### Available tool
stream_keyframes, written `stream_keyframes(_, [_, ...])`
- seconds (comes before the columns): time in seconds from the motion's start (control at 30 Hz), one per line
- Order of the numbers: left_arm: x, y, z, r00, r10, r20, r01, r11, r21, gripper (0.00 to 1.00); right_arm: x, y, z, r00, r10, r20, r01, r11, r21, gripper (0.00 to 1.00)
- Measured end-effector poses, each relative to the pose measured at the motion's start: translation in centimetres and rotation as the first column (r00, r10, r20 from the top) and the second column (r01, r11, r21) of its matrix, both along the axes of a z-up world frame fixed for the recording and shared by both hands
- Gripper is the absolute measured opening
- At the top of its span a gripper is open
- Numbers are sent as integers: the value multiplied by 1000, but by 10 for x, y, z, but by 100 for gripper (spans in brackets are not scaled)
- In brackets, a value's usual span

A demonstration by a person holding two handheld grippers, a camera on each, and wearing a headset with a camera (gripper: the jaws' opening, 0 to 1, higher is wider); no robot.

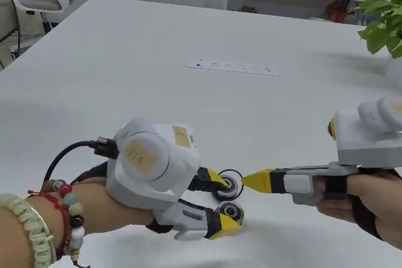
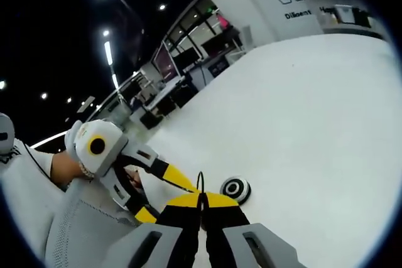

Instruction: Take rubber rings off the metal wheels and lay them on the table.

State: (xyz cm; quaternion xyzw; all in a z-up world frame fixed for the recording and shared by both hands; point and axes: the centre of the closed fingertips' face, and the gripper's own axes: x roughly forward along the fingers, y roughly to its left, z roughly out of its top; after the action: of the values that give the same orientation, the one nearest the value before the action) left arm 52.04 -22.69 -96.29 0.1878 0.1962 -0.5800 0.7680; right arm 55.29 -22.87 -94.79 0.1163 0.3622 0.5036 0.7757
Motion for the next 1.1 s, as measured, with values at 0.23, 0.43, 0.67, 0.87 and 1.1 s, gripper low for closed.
stream_keyframes(0.23, [-7, 18, 1, 997, -69, 47, 62, 989, 132, 49, 4, 1, 17, 999, -38, 22, 37, 998, 49, 0])
stream_keyframes(0.43, [-24, 31, 10, 993, -111, 47, 102, 982, 161, 58, 6, 0, 32, 996, -50, 70, 45, 996, 71, 0])
stream_keyframes(0.67, [-25, 62, 31, 999, -8, 53, 3, 995, 104, 63, 11, -1, 47, 992, -76, 97, 64, 991, 116, 0])
stream_keyframes(0.87, [-18, 87, 54, 984, 166, 58, -166, 986, -20, 68, 15, -2, 56, 990, -100, 103, 83, 984, 158, 0])
stream_keyframes(1.1, [-21, 113, 59, 954, 297, 46, -292, 952, -92, 70, 14, 2, 66, 991, -101, 89, 80, 973, 218, 0])
